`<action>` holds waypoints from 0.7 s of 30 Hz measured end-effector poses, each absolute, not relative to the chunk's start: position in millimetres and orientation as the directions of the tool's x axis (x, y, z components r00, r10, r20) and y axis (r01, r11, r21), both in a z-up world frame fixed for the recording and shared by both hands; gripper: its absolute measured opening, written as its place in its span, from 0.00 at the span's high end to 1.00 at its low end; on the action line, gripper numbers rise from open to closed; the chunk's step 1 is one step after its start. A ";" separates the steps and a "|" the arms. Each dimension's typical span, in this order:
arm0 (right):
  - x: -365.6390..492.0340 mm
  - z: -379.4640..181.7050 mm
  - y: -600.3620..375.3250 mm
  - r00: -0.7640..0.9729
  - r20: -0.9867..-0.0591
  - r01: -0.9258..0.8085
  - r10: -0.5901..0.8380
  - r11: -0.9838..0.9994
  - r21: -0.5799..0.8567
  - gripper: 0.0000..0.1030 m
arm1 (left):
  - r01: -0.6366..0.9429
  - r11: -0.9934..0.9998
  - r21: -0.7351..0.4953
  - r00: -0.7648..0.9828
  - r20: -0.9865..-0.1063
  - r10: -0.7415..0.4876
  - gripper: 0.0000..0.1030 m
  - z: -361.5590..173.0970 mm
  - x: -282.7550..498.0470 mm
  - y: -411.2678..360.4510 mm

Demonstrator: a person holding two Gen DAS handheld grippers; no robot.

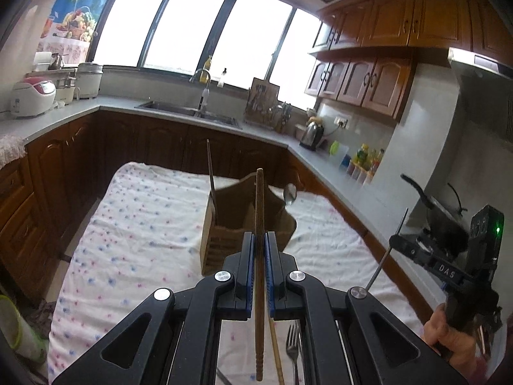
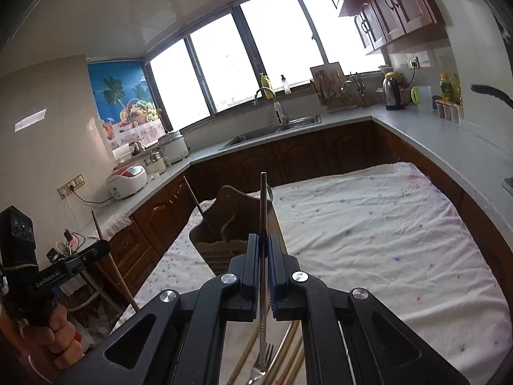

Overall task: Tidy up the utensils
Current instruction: 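Lift the wooden chopstick with the left tool while the right tool carries the steel chopstick to the holder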

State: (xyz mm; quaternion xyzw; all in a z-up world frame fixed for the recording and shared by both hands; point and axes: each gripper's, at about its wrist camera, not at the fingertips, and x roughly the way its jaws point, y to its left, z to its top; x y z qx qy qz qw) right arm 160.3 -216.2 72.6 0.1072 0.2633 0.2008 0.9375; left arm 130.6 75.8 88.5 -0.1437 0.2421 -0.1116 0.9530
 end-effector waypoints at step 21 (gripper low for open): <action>256.7 117.0 -177.1 0.852 -0.291 -0.350 0.435 0.887 0.300 0.95 | 0.064 0.949 -0.310 0.964 -0.226 -0.139 0.96 102.0 229.6 97.8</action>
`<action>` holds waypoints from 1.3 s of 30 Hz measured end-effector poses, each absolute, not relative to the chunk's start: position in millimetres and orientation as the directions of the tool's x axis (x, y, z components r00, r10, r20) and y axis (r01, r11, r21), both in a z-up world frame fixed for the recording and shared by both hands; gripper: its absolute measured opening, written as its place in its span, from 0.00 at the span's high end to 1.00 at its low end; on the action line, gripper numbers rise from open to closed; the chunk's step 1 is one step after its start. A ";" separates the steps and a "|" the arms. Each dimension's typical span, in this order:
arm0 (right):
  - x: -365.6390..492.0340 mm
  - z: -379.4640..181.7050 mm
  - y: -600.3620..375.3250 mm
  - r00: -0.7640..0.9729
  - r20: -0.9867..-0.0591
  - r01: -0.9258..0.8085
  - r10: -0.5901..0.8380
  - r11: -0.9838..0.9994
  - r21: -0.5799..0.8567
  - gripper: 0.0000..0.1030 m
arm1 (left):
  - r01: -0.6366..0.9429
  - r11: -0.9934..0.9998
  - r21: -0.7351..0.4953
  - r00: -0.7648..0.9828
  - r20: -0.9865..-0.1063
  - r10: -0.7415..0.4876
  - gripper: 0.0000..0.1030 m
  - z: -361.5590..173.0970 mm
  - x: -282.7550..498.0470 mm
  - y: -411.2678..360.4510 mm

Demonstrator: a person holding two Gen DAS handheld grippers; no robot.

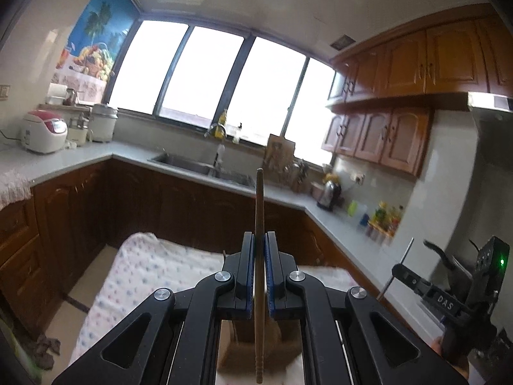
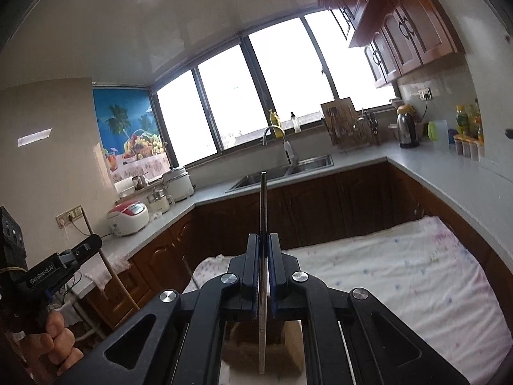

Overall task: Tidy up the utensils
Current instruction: 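Lift the wooden chopstick with the left tool while the right tool carries the steel chopstick to the holder, then insert the wooden chopstick into the holder and open the left tool while the right tool releases its chopstick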

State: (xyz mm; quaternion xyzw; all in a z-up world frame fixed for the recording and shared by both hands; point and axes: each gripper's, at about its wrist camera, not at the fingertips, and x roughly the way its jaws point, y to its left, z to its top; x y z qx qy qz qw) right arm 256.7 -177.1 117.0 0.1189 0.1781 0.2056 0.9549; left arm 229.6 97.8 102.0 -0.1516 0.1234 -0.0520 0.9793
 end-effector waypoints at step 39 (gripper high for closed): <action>307.6 26.0 -152.6 0.792 -0.454 -0.296 0.407 0.908 0.297 0.94 | -0.023 0.970 -0.243 0.917 -0.391 -0.076 0.94 13.6 318.8 67.2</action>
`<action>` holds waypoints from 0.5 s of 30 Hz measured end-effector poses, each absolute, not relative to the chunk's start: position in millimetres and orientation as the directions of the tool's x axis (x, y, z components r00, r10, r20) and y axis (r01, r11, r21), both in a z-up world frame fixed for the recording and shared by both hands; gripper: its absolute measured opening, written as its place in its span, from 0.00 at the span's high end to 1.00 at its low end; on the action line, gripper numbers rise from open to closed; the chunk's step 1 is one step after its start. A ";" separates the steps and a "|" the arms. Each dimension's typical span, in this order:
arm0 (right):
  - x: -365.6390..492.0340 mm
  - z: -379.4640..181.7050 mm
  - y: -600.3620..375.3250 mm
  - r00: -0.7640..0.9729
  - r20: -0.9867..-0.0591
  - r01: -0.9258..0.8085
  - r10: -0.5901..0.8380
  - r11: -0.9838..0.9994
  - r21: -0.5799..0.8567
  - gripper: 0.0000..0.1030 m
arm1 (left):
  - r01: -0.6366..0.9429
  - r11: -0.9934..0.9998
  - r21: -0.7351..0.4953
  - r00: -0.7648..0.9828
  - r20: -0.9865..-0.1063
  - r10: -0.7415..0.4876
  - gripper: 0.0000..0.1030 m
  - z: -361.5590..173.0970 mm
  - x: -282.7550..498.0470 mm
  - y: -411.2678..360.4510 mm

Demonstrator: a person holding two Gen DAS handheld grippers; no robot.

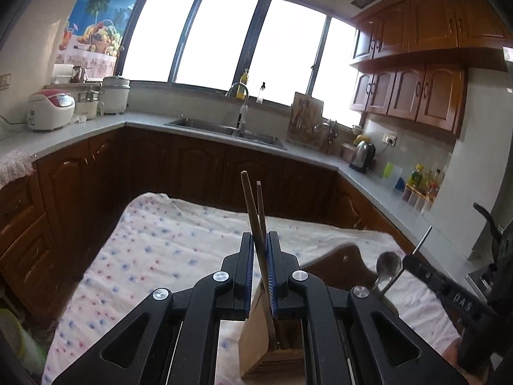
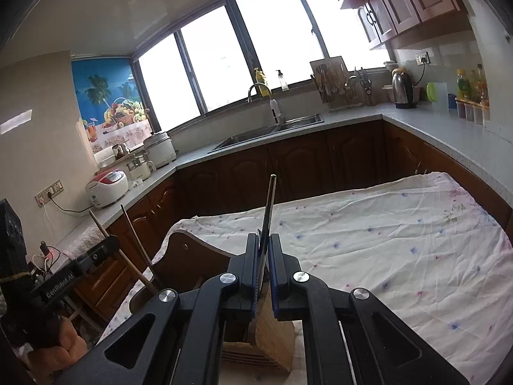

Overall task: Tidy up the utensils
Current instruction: 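Insert the wooden chopstick into the holder and open the left tool while the right tool releases its chopstick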

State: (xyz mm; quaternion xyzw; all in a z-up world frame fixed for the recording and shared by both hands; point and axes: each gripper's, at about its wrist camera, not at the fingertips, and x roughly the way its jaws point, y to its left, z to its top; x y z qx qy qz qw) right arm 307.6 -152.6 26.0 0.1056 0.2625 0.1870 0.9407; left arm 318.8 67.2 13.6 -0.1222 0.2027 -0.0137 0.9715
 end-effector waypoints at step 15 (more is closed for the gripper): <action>306.7 28.6 -158.1 0.788 -0.458 -0.289 0.411 0.904 0.315 0.87 | -0.028 0.972 -0.232 0.901 -0.427 -0.076 0.81 24.3 315.2 59.9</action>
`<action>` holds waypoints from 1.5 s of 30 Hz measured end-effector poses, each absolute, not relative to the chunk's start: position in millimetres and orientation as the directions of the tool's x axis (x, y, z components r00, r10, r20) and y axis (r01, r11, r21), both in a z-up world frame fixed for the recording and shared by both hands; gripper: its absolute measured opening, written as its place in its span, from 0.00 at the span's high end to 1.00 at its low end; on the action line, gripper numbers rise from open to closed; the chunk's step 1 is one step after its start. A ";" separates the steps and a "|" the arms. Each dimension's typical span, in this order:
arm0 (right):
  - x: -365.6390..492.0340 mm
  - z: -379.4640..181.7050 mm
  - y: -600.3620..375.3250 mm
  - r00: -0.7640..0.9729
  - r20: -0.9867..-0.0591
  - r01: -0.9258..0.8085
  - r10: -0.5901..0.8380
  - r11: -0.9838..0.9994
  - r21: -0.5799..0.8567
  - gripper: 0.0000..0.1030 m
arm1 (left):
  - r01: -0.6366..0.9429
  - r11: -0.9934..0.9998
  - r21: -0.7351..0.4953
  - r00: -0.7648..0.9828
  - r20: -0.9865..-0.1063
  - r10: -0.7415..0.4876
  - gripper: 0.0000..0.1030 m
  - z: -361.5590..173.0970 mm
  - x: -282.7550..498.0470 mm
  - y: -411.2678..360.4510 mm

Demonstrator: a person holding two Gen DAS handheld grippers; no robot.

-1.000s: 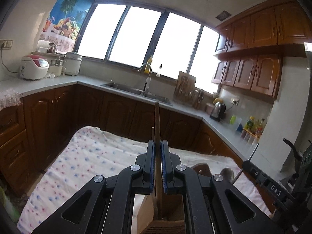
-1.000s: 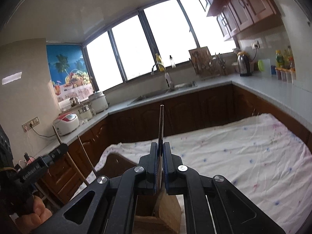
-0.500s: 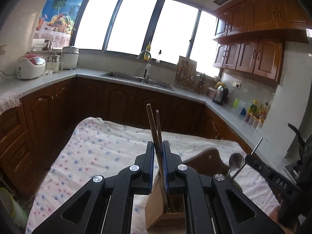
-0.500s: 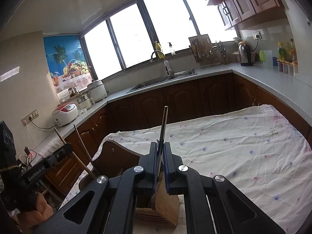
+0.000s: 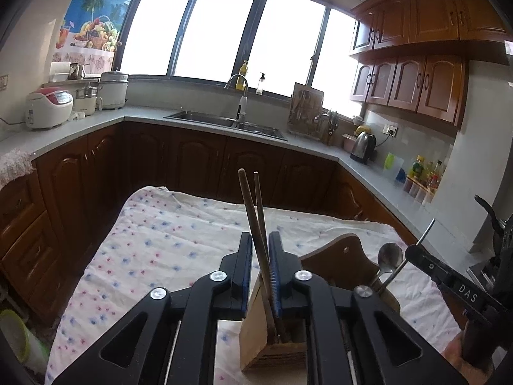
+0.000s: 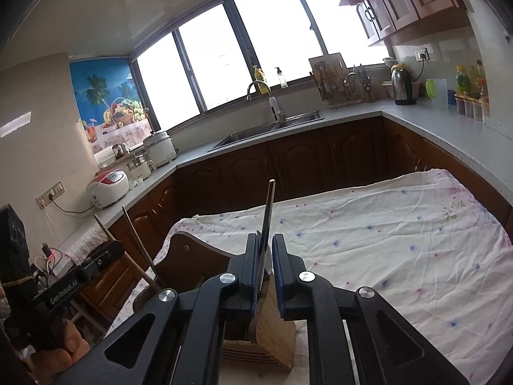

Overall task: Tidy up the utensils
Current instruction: 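Insert the wooden chopstick into the holder and open the left tool while the right tool releases its chopstick, then move both open tools back over the remaining utensils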

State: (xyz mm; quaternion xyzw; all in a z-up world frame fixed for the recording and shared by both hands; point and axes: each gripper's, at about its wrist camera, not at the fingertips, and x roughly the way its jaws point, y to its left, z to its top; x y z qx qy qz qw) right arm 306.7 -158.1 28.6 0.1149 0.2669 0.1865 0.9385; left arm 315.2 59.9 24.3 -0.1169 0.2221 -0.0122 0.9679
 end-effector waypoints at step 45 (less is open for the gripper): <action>119.4 -9.0 -283.0 0.750 -0.551 -0.139 0.365 0.902 0.409 0.10 | -0.080 0.947 -0.310 0.816 -0.566 -0.117 0.10 6.2 113.6 51.3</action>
